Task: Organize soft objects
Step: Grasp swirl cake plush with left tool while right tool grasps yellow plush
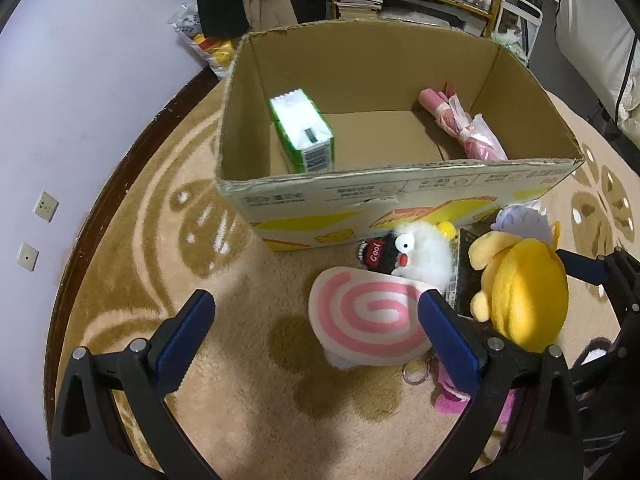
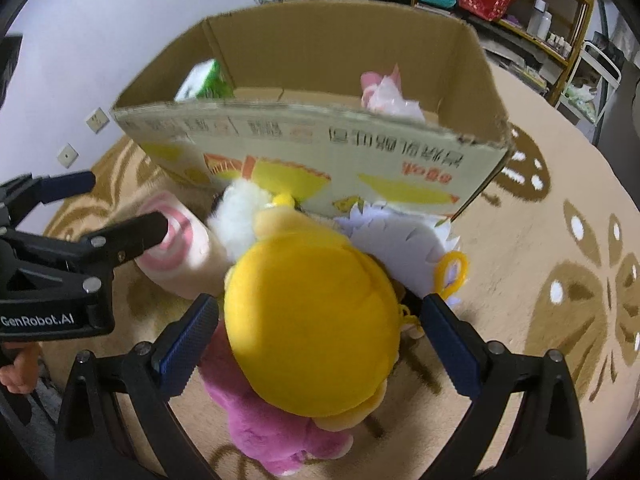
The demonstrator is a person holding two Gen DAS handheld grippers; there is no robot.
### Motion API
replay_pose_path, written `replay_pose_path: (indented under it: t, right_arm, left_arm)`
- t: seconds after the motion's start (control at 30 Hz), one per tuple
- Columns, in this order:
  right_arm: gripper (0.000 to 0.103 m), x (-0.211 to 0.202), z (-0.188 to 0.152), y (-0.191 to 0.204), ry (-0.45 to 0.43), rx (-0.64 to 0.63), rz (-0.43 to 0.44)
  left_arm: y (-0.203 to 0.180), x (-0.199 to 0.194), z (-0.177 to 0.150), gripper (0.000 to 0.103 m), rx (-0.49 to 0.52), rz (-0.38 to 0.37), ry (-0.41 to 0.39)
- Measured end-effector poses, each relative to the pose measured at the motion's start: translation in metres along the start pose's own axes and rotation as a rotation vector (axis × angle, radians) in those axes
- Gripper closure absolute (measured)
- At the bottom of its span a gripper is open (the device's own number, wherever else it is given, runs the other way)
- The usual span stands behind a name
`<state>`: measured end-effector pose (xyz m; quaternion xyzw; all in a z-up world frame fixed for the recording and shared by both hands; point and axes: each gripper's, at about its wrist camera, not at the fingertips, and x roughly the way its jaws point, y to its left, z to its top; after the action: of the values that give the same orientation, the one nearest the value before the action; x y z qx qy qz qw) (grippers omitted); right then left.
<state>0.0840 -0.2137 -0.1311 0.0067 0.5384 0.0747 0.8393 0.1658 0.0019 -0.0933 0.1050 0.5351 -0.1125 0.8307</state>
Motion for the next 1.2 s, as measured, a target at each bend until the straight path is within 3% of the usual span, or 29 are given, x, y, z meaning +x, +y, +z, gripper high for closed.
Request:
replay_pose_path:
  t: [0.17,0.5,0.73,1.13,1.2]
  right_arm:
    - [0.004,0.007,-0.001,0.000,0.030,-0.022,-0.057]
    - [0.006,0.010,0.002,-0.003,0.039,-0.021,-0.062]
    - [0.006,0.014,0.003,-0.004,0.042,-0.022,-0.064]
    - [0.006,0.015,0.003,0.005,0.042,-0.056,-0.093]
    - [0.006,0.014,0.002,0.006,0.038,-0.060,-0.095]
  left_arm:
    - [-0.005,0.009,0.002,0.002,0.003,-0.046,0.029]
    - [-0.016,0.027,0.006,0.002,0.053,-0.069,0.072]
    - [-0.013,0.033,0.010,0.002,0.013,-0.146,0.102]
    - [-0.020,0.039,0.012,0.003,0.024,-0.118,0.125]
    - [-0.018,0.039,0.010,0.007,0.020,-0.125,0.124]
